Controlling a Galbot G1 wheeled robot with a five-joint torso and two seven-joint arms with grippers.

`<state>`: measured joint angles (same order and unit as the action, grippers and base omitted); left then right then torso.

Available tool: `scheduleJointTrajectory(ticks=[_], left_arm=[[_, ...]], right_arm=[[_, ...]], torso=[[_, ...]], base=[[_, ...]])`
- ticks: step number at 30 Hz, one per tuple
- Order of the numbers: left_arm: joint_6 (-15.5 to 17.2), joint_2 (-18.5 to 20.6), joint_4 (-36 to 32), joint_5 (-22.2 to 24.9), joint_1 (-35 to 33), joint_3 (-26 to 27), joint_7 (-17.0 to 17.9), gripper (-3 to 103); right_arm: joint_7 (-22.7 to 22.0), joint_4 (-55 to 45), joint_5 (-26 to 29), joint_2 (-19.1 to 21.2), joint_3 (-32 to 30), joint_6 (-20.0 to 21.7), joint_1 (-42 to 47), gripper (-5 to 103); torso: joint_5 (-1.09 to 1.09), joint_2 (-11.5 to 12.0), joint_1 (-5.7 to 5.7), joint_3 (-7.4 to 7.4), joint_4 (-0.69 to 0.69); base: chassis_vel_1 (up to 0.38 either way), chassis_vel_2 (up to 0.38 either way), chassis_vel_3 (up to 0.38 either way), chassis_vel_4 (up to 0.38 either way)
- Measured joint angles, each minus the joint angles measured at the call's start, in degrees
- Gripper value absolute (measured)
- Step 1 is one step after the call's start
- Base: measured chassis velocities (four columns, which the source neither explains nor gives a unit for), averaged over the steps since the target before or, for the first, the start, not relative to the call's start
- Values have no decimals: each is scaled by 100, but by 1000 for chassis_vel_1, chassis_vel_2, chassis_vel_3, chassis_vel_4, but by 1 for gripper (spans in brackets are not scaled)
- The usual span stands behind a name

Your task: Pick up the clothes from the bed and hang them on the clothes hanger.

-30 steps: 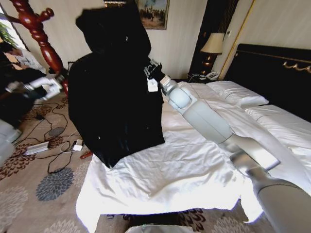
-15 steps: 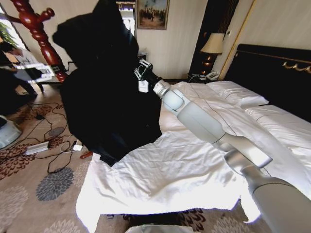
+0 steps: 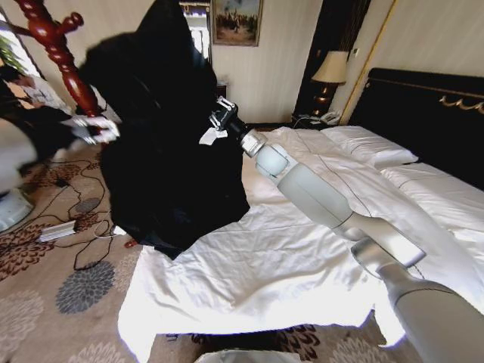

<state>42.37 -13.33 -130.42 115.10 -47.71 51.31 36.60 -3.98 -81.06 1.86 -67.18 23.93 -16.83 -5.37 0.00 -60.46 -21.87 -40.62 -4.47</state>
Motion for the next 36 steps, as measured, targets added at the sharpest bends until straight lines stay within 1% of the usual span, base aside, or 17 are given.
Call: scheduleJointTrajectory(ticks=[3,6,10,14,16,18,19,21,23,27,28,30,31,32,33,35,36], left_arm=[[-2,0,-72,-49,20,29,-82,100],[-7,-28,-158,-59,-49,233,-79,100],[-12,-119,-471,217,-197,626,113,100],[-15,-128,-740,276,-241,661,243,100],[-16,-126,-803,272,-241,617,254,100],[-17,-120,-884,166,-229,443,276,100],[-18,-118,-906,41,-209,281,294,100],[-18,-118,-912,2,-200,231,299,100],[-19,-131,-948,-312,-131,-58,302,100],[-21,-207,-954,-1139,-15,-581,219,100],[-21,-207,-954,-1139,-15,-581,219,100],[-22,-258,-939,-1318,10,-700,169,100],[-24,-285,-934,-1352,10,-723,148,103],[-24,-308,-935,-1361,-5,-737,128,100],[-24,-308,-935,-1361,-5,-737,128,100],[-27,-356,-940,-1386,-52,-753,127,89],[-27,-374,-946,-1408,-75,-759,129,84]], right_arm=[[4,-18,-8,-17,36,12,-24,22],[14,7,-24,-27,55,23,-25,22],[64,113,-46,-13,98,55,-64,22],[127,145,-39,48,145,91,-167,22],[137,153,-34,61,157,94,-201,22],[151,160,-26,74,177,98,-261,22],[157,159,-19,78,192,104,-297,22],[158,158,-17,78,196,106,-306,22],[161,141,-9,73,218,118,-347,22],[162,94,-11,19,287,144,-416,22],[162,94,-11,19,287,144,-416,22],[162,65,-17,-34,339,167,-439,22],[161,51,-19,-70,370,172,-446,22],[160,51,-24,-114,401,184,-457,22],[160,51,-24,-114,401,184,-457,22],[162,73,-42,-239,455,187,-482,22],[161,99,-44,-289,470,187,-500,22]], torso=[[1,0,0,0,0],[0,0,-1,0,1],[1,0,0,0,1],[1,0,0,0,0],[1,0,0,1,0],[1,0,0,0,-1],[1,0,0,0,0],[1,0,-1,0,0],[0,0,0,0,0],[0,0,-1,0,0],[0,0,-1,0,0],[0,0,-1,0,0],[0,0,0,0,0],[0,0,0,0,1],[0,0,0,0,1],[0,0,-1,0,-1],[-1,0,-1,0,2]], base=[[0,0,0,0],[0,0,0,0],[0,0,0,0],[0,0,0,0],[0,0,0,0],[0,0,0,0],[0,0,0,0],[0,0,0,0],[0,0,0,0],[0,0,0,0],[0,0,0,0],[0,0,0,0],[0,0,0,0],[0,0,0,0],[0,0,0,0],[0,0,0,0],[0,0,0,0]])
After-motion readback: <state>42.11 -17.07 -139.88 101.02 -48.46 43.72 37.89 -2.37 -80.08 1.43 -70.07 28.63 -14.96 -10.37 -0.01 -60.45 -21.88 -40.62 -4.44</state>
